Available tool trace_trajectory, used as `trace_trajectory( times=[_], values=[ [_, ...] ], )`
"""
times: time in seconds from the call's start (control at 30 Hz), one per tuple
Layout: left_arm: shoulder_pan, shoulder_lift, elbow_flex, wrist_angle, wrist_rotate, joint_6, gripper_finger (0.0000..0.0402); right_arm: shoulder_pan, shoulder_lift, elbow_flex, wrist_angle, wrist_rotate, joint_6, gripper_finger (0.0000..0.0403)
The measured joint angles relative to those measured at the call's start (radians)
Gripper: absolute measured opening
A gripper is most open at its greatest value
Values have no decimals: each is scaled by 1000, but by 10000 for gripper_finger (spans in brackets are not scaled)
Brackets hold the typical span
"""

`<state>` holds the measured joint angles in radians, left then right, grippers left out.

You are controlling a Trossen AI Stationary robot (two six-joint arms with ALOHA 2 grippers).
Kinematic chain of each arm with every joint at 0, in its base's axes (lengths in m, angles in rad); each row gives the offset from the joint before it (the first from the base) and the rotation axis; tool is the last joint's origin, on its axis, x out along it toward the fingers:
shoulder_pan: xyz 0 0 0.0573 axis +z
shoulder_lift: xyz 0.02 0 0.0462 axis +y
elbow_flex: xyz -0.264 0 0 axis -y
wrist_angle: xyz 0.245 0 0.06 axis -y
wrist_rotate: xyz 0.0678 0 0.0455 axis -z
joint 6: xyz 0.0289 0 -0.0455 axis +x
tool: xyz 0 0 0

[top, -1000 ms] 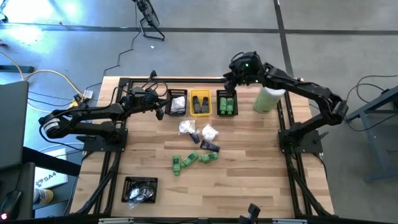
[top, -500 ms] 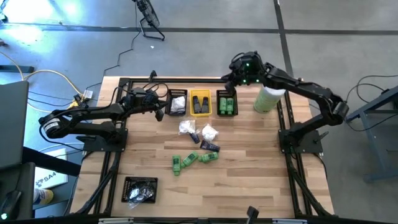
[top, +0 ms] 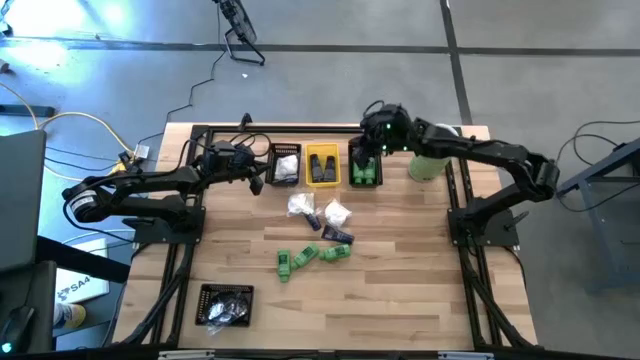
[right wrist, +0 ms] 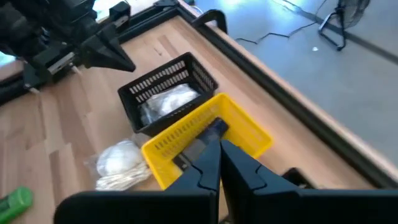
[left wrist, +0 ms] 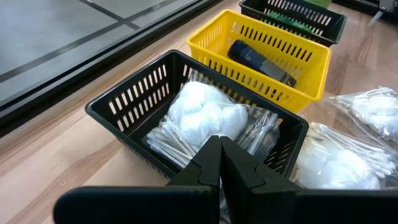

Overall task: Pick & Place Travel size toiletries
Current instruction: Put the cotton pack into the top left black bin

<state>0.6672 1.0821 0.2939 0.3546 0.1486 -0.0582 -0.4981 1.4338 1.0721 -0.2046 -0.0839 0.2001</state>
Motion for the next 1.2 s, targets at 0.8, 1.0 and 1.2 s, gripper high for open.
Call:
trace_trajectory(
  times=[0.8,1.0,1.2],
  values=[
    [0,0,0,-29,0,0,0,124,-83,-203,262,145,92,2],
    [0,0,0,-29,0,0,0,117,-85,-286,326,104,131,2],
    [0,0,0,-33,0,0,0,99,-175,-367,363,101,137,2]
  ],
)
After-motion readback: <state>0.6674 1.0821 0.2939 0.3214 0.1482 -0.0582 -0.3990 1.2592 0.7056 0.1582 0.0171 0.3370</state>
